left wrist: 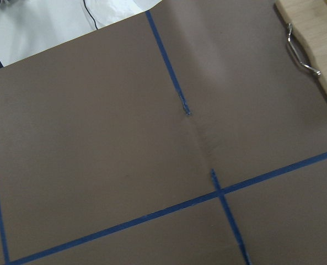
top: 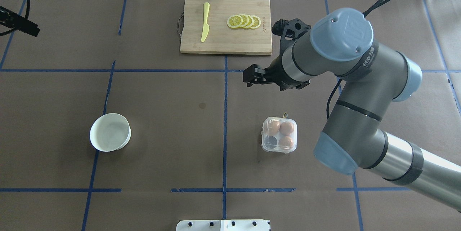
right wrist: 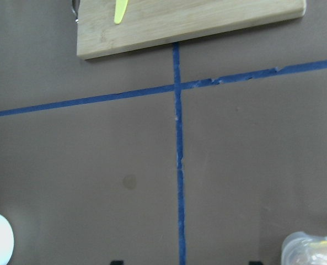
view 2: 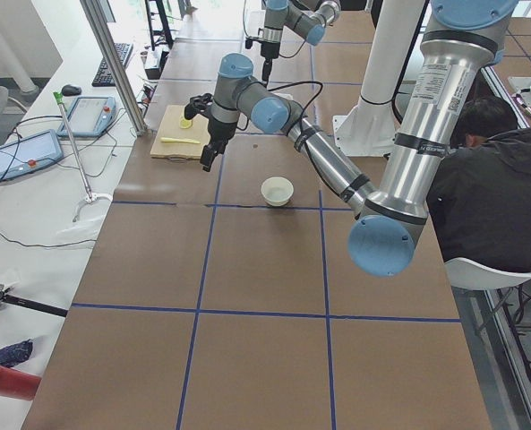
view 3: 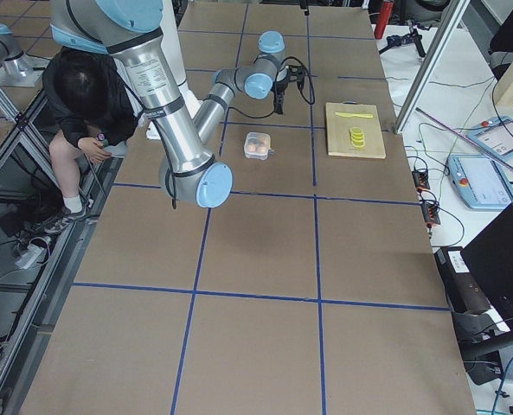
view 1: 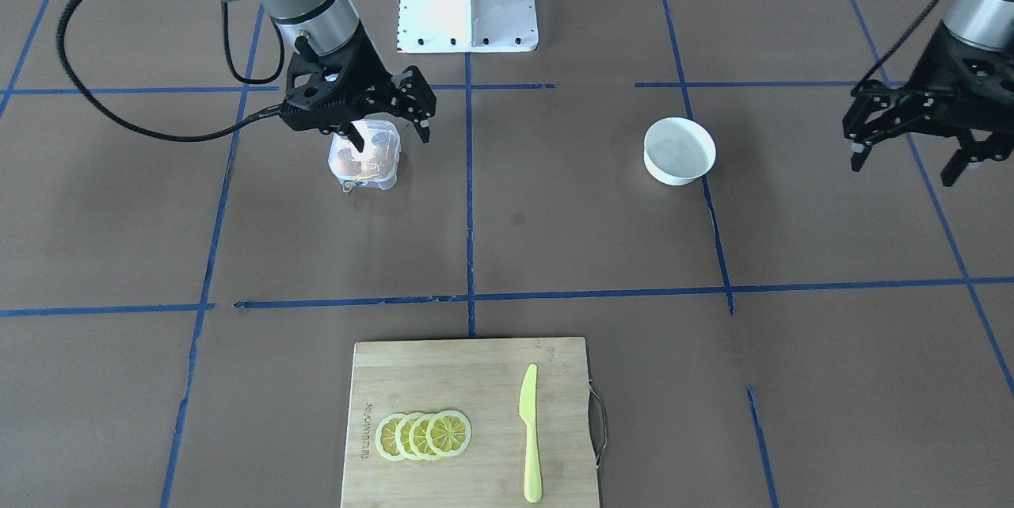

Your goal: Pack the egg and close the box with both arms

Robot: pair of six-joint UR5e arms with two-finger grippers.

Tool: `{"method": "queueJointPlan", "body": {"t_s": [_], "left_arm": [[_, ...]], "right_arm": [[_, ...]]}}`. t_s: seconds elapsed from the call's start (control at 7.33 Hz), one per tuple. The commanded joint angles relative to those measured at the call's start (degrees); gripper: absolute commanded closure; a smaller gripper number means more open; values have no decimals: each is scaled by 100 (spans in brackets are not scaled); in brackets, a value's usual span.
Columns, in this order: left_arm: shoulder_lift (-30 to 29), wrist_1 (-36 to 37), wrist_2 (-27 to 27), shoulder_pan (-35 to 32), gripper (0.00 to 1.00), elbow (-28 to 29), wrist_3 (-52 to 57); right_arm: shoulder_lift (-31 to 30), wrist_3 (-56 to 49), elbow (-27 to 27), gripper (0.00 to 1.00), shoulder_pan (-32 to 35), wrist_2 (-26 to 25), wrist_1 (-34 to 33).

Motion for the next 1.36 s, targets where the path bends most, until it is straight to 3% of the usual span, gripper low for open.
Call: {"method": "queueJointPlan", "body": {"t_s": [0.0, 0.41, 0.55, 0.68, 0.95, 1.23], "left_arm": [[135, -16, -809, -1040, 0, 970, 1757], [1012, -462, -1014, -1791, 0, 1089, 2171], [1024, -638, -1057, -1775, 0, 1228, 2092], [1006, -675, -1058, -1757, 0, 1369, 2117], [1068, -728, -1075, -1766, 0, 1790, 2179], [1076, -702, -1084, -1783, 0, 1810, 2206]], "right_arm": [[-107, -2254, 28, 0, 980, 323, -1364], [-1360, -5460, 221, 0, 2587, 1026, -2020], [-1878, -6177, 64, 0, 3350, 1680, -1977], [-2231, -6289, -102, 0, 4019, 2079, -1872], [-2638, -6342, -636, 0, 4533, 2039, -1261], [-3042, -6545, -850, 0, 4624, 1977, -547]]}}
